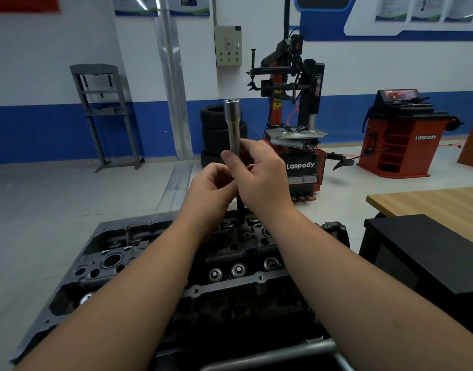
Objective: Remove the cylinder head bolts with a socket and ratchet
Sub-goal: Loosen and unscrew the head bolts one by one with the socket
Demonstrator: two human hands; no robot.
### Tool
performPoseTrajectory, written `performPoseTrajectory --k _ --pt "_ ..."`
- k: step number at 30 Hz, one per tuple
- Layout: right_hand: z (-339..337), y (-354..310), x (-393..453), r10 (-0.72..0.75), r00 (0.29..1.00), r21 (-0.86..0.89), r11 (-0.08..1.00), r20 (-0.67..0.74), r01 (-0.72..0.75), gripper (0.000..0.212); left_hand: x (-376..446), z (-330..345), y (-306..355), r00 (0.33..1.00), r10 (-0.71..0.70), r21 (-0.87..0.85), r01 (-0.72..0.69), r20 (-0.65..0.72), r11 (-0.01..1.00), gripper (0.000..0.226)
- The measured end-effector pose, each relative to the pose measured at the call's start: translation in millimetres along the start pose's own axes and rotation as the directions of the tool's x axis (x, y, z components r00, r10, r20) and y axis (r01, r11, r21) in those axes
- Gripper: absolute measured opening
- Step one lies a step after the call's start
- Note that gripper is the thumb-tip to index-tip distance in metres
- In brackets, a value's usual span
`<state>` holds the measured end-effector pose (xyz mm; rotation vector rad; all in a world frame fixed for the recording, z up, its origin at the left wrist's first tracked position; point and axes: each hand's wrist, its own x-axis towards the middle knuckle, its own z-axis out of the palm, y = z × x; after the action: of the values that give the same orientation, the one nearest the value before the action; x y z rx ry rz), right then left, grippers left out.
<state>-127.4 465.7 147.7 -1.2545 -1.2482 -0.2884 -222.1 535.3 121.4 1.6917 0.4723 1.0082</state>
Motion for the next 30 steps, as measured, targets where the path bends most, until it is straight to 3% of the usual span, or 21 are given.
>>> performPoseTrajectory --k 2,5,7,14,17,19,21,27,30 --pt "-0.1 0.5 -0.3 0.012 1.000 0.018 1.000 0.012 -0.013 0.021 -0.7 1.7 1.6 0.999 -0.019 -0.010 0.019 0.045 1.000 0.019" --pt "-1.7 -2.1 -0.6 0.100 0.993 0.101 0.989 0.057 -0.105 0.040 -2.4 3.6 3.6 0.991 -0.041 -0.048 0.047 0.126 0.998 0.026" --pt "-2.4 -3.5 -1.5 0.124 0.988 0.153 0.979 0.087 -0.136 0.046 -2.3 2.7 3.5 0.995 -0.017 -0.025 0.019 0.098 0.999 0.022" --pt "-0.1 -0.6 -2.0 -0.021 1.000 0.002 1.000 0.001 0.021 0.016 0.2 0.4 0.9 1.000 0.003 0.029 -0.004 0.010 1.000 0.018" --pt "-0.8 0.3 -1.5 0.036 0.998 0.055 0.998 0.045 -0.039 0.023 -0.1 2.3 2.5 0.995 -0.029 -0.047 0.034 0.094 0.998 0.027" --pt "-0.9 -0.5 -1.5 0.092 0.993 0.081 0.992 0.073 -0.098 0.040 -1.2 2.6 3.7 0.990 -0.026 -0.076 0.037 0.139 0.996 0.029" --pt "-0.8 -0.8 -1.7 0.124 0.987 0.123 0.983 0.099 -0.135 0.049 -2.3 2.0 3.5 0.993 0.006 -0.069 0.002 0.120 0.998 0.024" --pt "0.7 0.1 -2.3 -0.024 0.999 0.025 0.999 0.046 0.023 0.022 -0.5 0.8 1.9 0.999 0.040 0.004 -0.040 -0.018 0.999 0.017" --pt "0.9 -0.4 -2.1 0.039 0.994 0.075 0.996 0.098 -0.046 0.031 -1.5 2.3 3.0 1.000 -0.006 0.018 0.006 -0.001 1.000 0.020"
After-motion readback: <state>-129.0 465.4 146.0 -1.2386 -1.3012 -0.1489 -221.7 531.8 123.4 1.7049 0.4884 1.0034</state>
